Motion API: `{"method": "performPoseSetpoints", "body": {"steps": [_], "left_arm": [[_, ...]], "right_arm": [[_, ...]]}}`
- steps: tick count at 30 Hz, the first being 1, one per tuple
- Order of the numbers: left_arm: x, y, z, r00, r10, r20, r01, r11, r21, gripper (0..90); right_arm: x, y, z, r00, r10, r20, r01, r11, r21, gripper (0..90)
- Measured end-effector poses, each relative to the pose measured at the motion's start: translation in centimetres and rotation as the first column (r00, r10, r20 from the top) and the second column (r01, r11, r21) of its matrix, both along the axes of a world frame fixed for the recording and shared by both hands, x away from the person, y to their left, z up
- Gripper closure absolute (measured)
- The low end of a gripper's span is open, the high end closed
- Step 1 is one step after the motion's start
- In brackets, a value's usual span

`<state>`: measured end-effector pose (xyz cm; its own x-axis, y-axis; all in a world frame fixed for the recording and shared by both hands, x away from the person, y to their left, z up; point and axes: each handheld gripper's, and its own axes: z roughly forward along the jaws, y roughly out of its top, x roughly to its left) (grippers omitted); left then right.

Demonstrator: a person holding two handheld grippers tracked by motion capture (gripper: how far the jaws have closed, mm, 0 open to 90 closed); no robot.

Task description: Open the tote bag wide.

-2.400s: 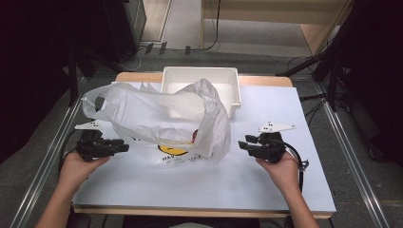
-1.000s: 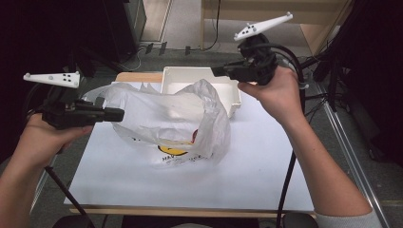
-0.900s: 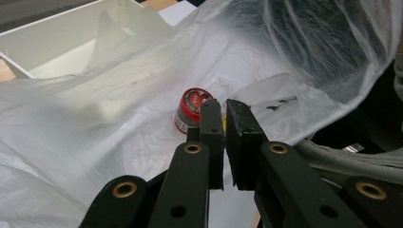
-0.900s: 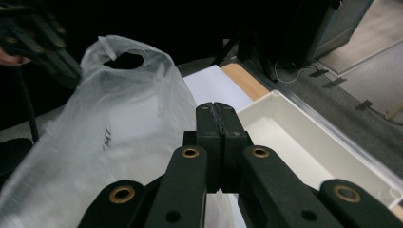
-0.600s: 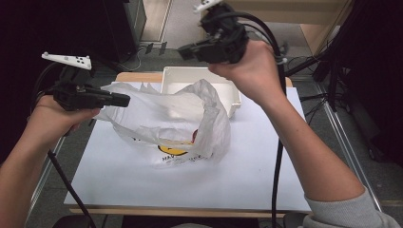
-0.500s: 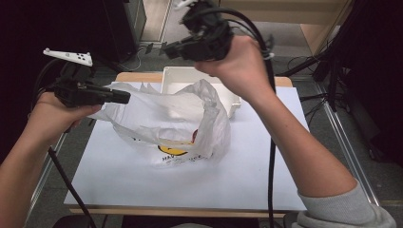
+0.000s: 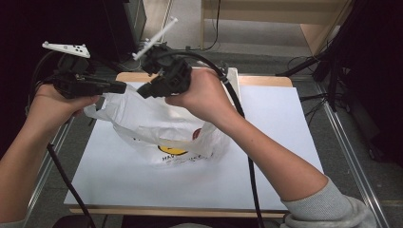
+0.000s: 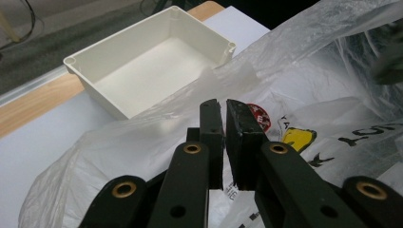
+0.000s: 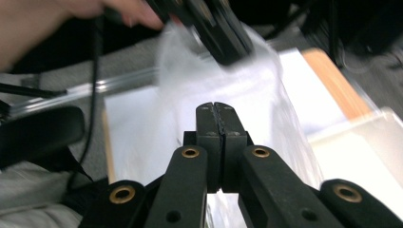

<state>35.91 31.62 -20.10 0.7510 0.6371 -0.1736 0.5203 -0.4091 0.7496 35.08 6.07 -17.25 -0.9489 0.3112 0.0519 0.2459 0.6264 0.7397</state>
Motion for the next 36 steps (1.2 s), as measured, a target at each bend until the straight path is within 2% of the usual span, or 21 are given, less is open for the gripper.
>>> {"method": "performPoseSetpoints", "body": {"steps": [2,3,4,5,6,7,8,9,10,12,16,18,19,20,21,23,24,27,30,31,36], "left_arm": [[0.1,-0.3,0.0,1.0000,-0.002,-0.009,0.002,1.0000,-0.008,87.1],[0.1,-0.6,0.0,0.9999,-0.012,0.004,0.012,0.9999,0.002,87.1],[0.0,-0.9,-0.1,0.9992,-0.019,0.036,0.018,0.9997,0.018,87.1],[0.1,-1.3,-0.2,0.9990,-0.021,0.039,0.020,0.9995,0.023,87.1],[0.2,-1.7,-0.2,0.9993,-0.021,0.031,0.021,0.9994,0.029,87.1],[0.5,-2.4,-0.5,0.9993,-0.030,0.022,0.029,0.9988,0.040,87.2],[0.5,-2.4,-0.5,0.9993,-0.030,0.022,0.029,0.9988,0.040,87.2],[0.7,-3.2,-0.8,0.9992,-0.038,0.009,0.037,0.9977,0.056,87.3],[0.7,-3.2,-0.8,0.9992,-0.038,0.009,0.037,0.9977,0.056,87.3],[0.8,-3.9,-1.1,0.9988,-0.049,0.004,0.049,0.9971,0.058,87.3],[1.1,-5.4,-1.7,0.9984,-0.057,-0.002,0.057,0.9935,0.098,87.3],[1.0,-5.7,-1.8,0.9980,-0.063,-0.003,0.063,0.9921,0.109,87.2],[1.0,-6.0,-2.0,0.9975,-0.070,-0.006,0.070,0.9914,0.111,87.3],[1.0,-6.0,-2.0,0.9975,-0.070,-0.006,0.070,0.9914,0.111,87.2],[1.1,-6.4,-2.2,0.9973,-0.072,-0.009,0.073,0.9911,0.111,87.2],[1.1,-6.6,-2.5,0.9970,-0.077,-0.012,0.078,0.9906,0.113,87.1],[1.1,-6.6,-2.5,0.9970,-0.077,-0.012,0.078,0.9906,0.113,87.1],[1.1,-7.2,-2.9,0.9963,-0.085,-0.012,0.086,0.9897,0.114,86.9],[1.1,-7.4,-3.1,0.9961,-0.088,-0.011,0.089,0.9894,0.115,86.5],[1.0,-7.6,-3.5,0.9964,-0.084,-0.011,0.085,0.9888,0.122,86.5],[1.0,-7.7,-4.3,0.9959,-0.088,-0.018,0.090,0.9875,0.129,86.3]], "right_arm": [[0.1,-0.4,-0.4,1.0000,-0.004,0.003,0.004,1.000,-0.008,90.0],[0.3,-1.1,-1.0,0.9998,-0.014,0.012,0.014,1.000,-0.017,90.0],[0.4,-2.3,-1.7,0.9994,-0.031,0.017,0.032,0.999,-0.019,90.0],[0.5,-2.9,-1.9,0.9988,-0.043,0.023,0.043,0.999,-0.020,90.0],[0.5,-2.9,-1.9,0.9988,-0.043,0.023,0.043,0.999,-0.020,90.0],[0.6,-4.1,-2.4,0.9978,-0.065,0.017,0.065,0.998,-0.012,90.0],[0.6,-4.1,-2.4,0.9978,-0.065,0.017,0.065,0.998,-0.012,90.0],[0.7,-5.4,-2.9,0.9958,-0.089,0.019,0.089,0.996,-0.014,90.0],[0.7,-5.4,-2.9,0.9958,-0.089,0.019,0.089,0.996,-0.014,90.0],[0.9,-6.7,-3.5,0.9936,-0.112,0.013,0.113,0.994,-0.010,90.0],[1.3,-9.4,-5.1,0.9861,-0.166,0.005,0.166,0.986,-0.024,90.0],[1.3,-9.8,-5.3,0.9847,-0.174,0.003,0.174,0.984,-0.027,90.0],[1.4,-11.1,-5.9,0.9811,-0.194,-0.004,0.193,0.981,-0.030,90.0],[1.4,-11.1,-5.9,0.9811,-0.194,-0.004,0.193,0.981,-0.030,90.0],[1.3,-12.1,-6.2,0.9757,-0.219,-0.010,0.219,0.975,-0.030,90.0],[1.3,-13.0,-6.6,0.9708,-0.240,-0.008,0.239,0.971,-0.027,90.0],[1.3,-13.0,-6.6,0.9708,-0.240,-0.008,0.239,0.971,-0.027,90.0],[1.2,-14.5,-7.4,0.9605,-0.278,-0.012,0.277,0.960,-0.034,90.0],[1.2,-14.9,-7.7,0.9583,-0.285,-0.014,0.285,0.958,-0.037,90.0],[1.3,-15.3,-8.3,0.9506,-0.310,-0.020,0.309,0.950,-0.046,90.0],[1.5,-15.8,-9.1,0.9442,-0.327,-0.041,0.325,0.945,-0.045,90.0]]}}
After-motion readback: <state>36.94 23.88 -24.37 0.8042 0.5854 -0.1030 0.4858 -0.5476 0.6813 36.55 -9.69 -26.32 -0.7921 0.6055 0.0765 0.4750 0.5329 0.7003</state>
